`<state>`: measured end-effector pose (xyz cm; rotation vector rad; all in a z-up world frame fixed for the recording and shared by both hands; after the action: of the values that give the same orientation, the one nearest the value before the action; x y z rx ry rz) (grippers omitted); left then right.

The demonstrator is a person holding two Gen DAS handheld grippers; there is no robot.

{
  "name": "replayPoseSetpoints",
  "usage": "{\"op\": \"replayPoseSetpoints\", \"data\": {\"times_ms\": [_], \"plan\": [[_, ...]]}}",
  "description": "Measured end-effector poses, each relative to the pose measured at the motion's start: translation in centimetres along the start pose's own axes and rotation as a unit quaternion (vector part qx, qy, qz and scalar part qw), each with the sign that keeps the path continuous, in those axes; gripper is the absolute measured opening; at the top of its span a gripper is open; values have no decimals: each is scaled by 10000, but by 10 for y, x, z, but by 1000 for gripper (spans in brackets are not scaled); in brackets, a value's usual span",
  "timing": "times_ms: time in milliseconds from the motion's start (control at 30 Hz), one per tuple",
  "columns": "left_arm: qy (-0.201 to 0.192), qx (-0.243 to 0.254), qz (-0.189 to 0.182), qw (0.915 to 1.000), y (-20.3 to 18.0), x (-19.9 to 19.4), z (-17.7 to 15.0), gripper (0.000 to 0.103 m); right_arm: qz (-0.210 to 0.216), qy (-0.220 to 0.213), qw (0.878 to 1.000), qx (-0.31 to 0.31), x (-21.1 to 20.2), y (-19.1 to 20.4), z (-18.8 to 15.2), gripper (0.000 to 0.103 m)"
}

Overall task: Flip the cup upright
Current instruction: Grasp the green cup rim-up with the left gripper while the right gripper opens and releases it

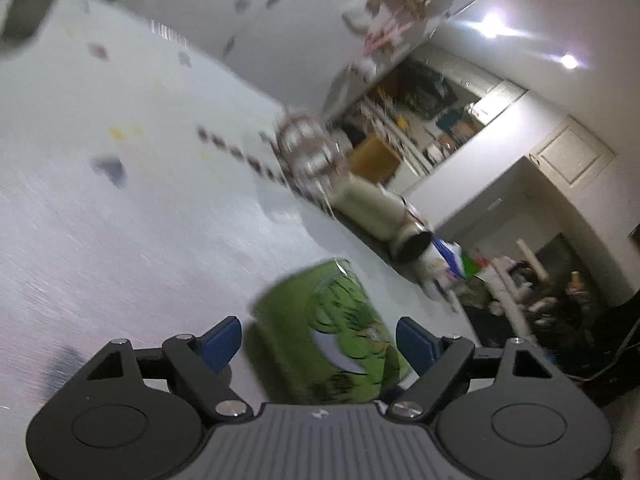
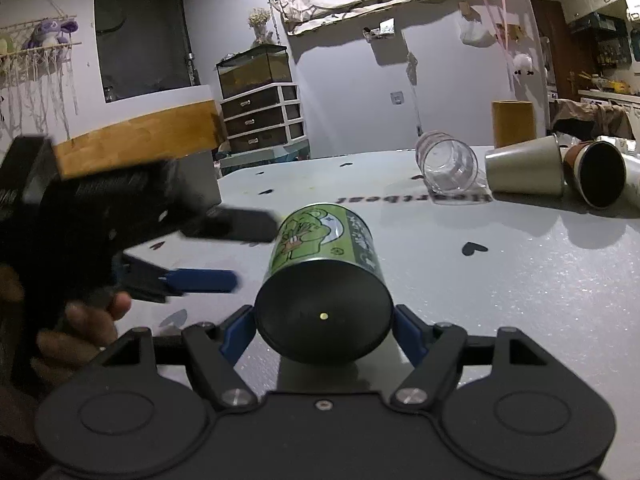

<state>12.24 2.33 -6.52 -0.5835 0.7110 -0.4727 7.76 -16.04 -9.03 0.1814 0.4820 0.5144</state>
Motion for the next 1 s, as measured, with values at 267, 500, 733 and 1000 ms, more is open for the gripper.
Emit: {"op": "replayPoseSetpoints", "data": {"times_ms": [267,500,733,1000], "plan": [[288,-824,-25,9962,7,37,10,84,74,-58,10000,8,-1,-3,-3,75],[-79,-602,-82,9981,0,25,9,84,199,-118,9995,-211,-5,0,-8,75],[-539,648,-24,9964,-38,-6,-3,80,159,101,9992,-360,5,5,-12,75],[-709,1691,475,9819,-57,-15,-21,76,2,155,9987,-494,11,8,-18,75]]}}
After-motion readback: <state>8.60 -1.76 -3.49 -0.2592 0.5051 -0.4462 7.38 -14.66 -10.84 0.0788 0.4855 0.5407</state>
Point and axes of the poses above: each gripper's, at about its wrist camera, not at the fingertips, and x roughly the way its jaws point, y to its left, z to its top, the point moved 3 cm from there along x, roughly the way its jaws point, and after that the axes turned 5 degrees about x, right-handed, at the moved point
